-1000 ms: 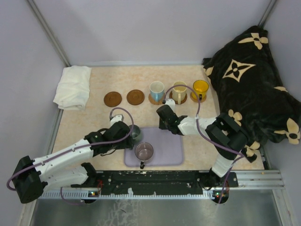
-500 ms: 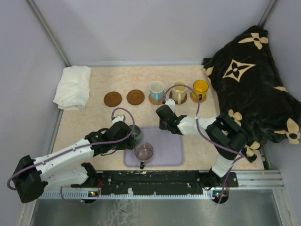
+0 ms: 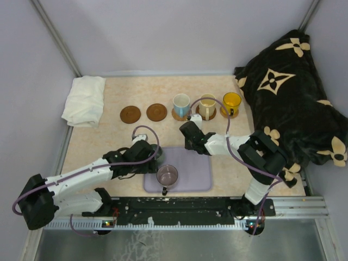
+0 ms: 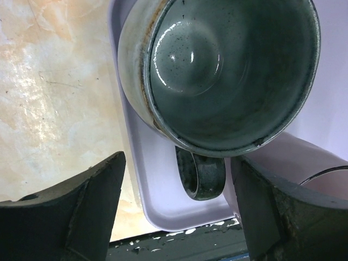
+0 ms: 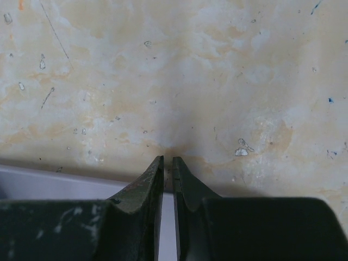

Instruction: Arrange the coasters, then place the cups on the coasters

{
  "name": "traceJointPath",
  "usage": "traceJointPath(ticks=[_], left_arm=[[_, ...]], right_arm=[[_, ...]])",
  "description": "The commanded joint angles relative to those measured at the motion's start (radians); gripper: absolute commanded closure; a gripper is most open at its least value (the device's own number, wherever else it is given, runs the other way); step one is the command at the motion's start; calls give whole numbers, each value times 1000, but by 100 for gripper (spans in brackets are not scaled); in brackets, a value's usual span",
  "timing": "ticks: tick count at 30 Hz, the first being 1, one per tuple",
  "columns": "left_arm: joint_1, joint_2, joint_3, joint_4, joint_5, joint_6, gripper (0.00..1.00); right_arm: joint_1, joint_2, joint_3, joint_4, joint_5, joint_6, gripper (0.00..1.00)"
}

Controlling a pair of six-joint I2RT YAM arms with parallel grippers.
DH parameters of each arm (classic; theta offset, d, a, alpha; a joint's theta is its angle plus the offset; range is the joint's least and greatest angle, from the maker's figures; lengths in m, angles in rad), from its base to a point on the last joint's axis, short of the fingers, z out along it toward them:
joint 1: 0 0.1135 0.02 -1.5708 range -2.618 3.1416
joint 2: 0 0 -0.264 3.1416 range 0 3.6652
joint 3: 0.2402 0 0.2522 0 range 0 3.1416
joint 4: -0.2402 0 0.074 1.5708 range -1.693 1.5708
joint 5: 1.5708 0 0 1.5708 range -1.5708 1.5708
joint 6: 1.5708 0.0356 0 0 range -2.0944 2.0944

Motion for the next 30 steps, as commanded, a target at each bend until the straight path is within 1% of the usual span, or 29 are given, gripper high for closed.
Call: traceJointPath(ticks=[1,4,8,13,15,17,18,19,21,25,28,30], left_arm=[[-4,-6,37,3,4,23,16],[-3,-8,37,9,20,40,22],[-4,-5,48,-23,-5,17,19],[-3,-27,39,-8,-4,11,15],[-4,-31,39,-8,-1,14,16],[-4,-29,40,-7,1,13,21],[-4,-27,40,-5,4,13,27],[-3,-24,40,-1,7,15,32],[-4,-18,39,7,16,17,33],[-4,-7,32,30,37,20,40],[-5,-6,29,43,44,20,53],[-3,-7,27,53,49,27,60]], right_arm=[[7,1,35,-35,30,-13,87],[7,3,31,-31,28,-11,86],[7,4,29,-32,29,-10,87],[7,3,29,-31,32,-10,86],[7,3,30,-30,33,-11,86],[7,3,31,-28,33,-10,86],[7,3,30,-29,34,-11,87],[7,3,30,-28,34,-11,86],[7,2,30,-28,35,-11,86],[7,3,30,-32,41,-11,86],[7,4,29,-34,48,-13,86],[7,5,28,-35,50,-13,86]])
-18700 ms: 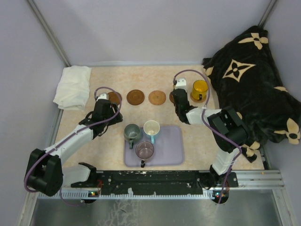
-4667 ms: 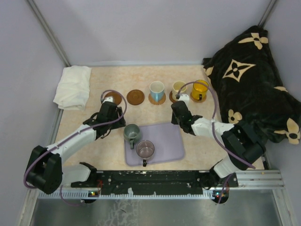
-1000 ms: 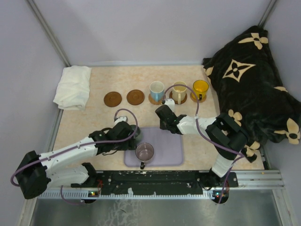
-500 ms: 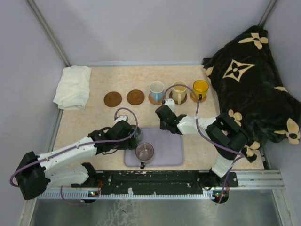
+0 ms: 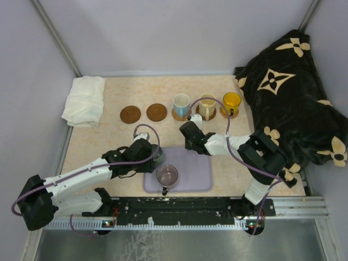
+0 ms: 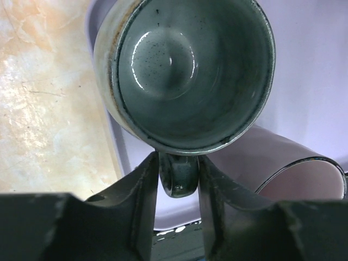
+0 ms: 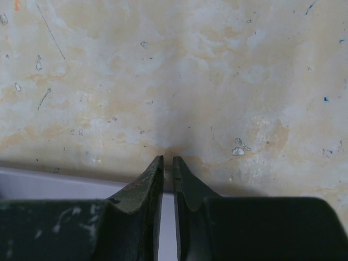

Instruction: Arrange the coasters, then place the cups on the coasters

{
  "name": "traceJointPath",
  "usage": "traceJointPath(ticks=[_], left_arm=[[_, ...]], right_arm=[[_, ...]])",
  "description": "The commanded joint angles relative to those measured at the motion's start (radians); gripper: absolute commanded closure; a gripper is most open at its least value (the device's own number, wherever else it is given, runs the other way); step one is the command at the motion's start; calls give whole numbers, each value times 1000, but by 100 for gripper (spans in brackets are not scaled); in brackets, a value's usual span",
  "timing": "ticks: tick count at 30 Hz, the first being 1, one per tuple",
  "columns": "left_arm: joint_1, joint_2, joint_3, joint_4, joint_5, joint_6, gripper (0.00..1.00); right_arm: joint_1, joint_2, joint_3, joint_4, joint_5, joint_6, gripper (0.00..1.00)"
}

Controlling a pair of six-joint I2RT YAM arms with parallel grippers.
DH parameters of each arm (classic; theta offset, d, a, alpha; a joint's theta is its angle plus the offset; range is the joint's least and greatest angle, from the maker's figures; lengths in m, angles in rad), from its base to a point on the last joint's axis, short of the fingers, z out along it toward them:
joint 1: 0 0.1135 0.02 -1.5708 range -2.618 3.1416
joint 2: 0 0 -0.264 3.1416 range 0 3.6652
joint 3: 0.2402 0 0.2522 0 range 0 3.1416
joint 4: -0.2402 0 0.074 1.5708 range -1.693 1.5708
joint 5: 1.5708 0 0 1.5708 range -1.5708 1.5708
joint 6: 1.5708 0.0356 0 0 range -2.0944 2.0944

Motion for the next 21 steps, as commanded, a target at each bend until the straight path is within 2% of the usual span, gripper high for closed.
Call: traceJointPath(ticks=[1,4,13,21], left_arm=[[-4,3,10,43,23,13,63],[-4,12,10,49,33,18,69],[-4,18,32,59,22,20,99],[-4,8,105,58,-57,49,100]], right_arm=[[6,6,27,-31,38,-12,86],[6,9,28,-28,39,-12,86],[6,16,21,-18,41,-18,86],[6,30,27,-9,40,-19,86]])
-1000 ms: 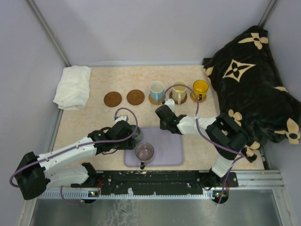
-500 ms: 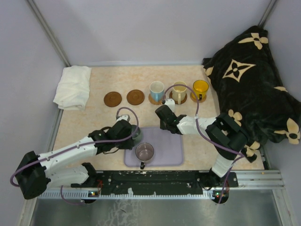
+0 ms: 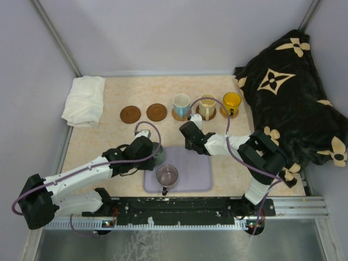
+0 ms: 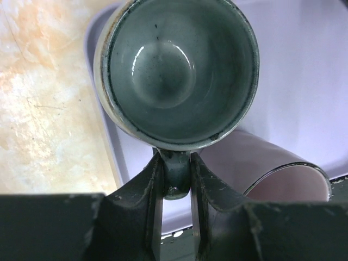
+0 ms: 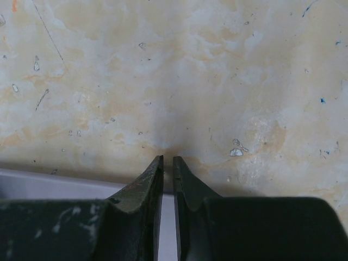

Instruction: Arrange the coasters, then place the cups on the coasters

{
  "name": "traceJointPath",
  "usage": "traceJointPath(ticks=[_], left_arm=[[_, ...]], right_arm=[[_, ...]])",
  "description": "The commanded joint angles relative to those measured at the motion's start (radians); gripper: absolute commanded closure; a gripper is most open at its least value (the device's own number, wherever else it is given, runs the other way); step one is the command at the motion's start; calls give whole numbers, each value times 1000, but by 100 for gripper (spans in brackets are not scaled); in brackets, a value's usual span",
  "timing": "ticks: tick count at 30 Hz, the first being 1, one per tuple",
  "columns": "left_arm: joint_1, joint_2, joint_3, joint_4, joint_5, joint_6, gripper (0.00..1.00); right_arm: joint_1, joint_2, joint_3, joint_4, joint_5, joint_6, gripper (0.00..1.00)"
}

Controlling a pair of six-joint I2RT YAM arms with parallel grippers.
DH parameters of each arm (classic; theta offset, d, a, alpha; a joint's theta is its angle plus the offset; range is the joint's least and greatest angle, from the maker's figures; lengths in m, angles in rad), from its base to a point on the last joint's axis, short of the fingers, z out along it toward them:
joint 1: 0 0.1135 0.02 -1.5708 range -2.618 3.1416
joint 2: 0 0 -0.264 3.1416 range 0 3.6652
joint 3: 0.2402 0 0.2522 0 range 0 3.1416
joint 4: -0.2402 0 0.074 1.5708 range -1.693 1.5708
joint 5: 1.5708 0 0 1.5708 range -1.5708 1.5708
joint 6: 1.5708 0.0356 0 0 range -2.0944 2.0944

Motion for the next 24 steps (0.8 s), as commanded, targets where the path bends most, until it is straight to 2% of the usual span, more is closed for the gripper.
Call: traceJointPath(ticks=[1,11,20,24], left_arm=[[-4,-2,89,41,-57,23,100],[-4,52,186,50,-135,57,100],[-3,69,216,58,-270,63,100],[-3,86,215,116,-365,105,100]], right_arm=[[7,29,29,-10,30,-10,86],[6,28,34,-8,40,-14,86],[6,29,21,10,47,-16,86],[6,26,10,27,51,-17,86]])
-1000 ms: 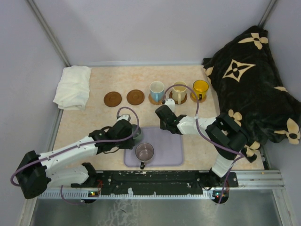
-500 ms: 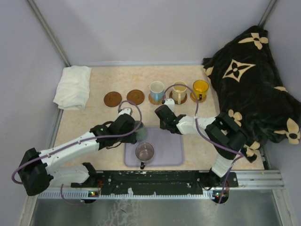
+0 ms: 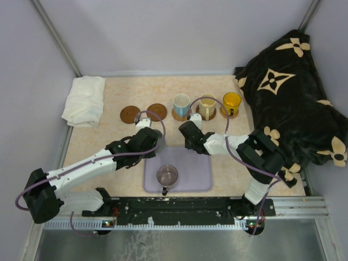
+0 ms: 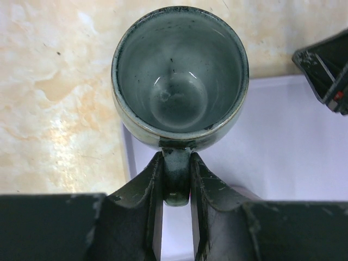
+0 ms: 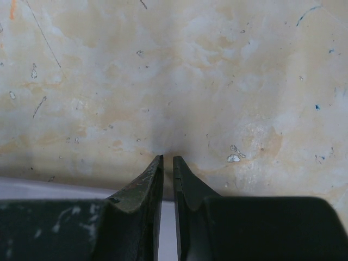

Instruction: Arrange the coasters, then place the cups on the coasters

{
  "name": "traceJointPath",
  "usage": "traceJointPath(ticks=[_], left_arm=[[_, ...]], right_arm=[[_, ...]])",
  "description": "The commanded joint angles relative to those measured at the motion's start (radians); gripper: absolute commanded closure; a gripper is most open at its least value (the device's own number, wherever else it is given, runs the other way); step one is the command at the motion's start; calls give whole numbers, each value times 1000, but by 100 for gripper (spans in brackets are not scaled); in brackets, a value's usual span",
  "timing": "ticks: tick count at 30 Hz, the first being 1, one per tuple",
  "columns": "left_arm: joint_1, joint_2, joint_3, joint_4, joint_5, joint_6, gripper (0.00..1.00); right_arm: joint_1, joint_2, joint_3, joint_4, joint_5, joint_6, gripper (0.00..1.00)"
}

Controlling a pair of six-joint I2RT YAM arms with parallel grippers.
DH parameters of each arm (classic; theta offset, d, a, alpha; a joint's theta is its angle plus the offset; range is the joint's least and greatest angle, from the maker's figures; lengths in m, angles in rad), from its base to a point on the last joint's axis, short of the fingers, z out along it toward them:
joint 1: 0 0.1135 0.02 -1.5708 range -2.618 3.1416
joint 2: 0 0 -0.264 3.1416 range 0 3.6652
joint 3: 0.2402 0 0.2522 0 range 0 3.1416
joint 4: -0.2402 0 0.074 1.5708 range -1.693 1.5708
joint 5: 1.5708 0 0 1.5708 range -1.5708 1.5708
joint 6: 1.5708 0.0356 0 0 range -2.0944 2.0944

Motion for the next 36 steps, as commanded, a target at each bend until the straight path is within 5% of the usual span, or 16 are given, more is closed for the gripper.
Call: traceJointPath(ticks=[1,5,18,36], left_arm=[[-3,12,49,151,-178,58,100],[14,61,40,291,-265,141,100],[256,295,174,533,-119,348,100],[316,535,370,590,-23,405,100]], right_arm=[[6,12,-3,23,33,-8,86],[6,-1,-20,35,50,-17,86],[6,-120,-64,47,106,-46,86],[6,-514,-122,-83,252,-116,83]])
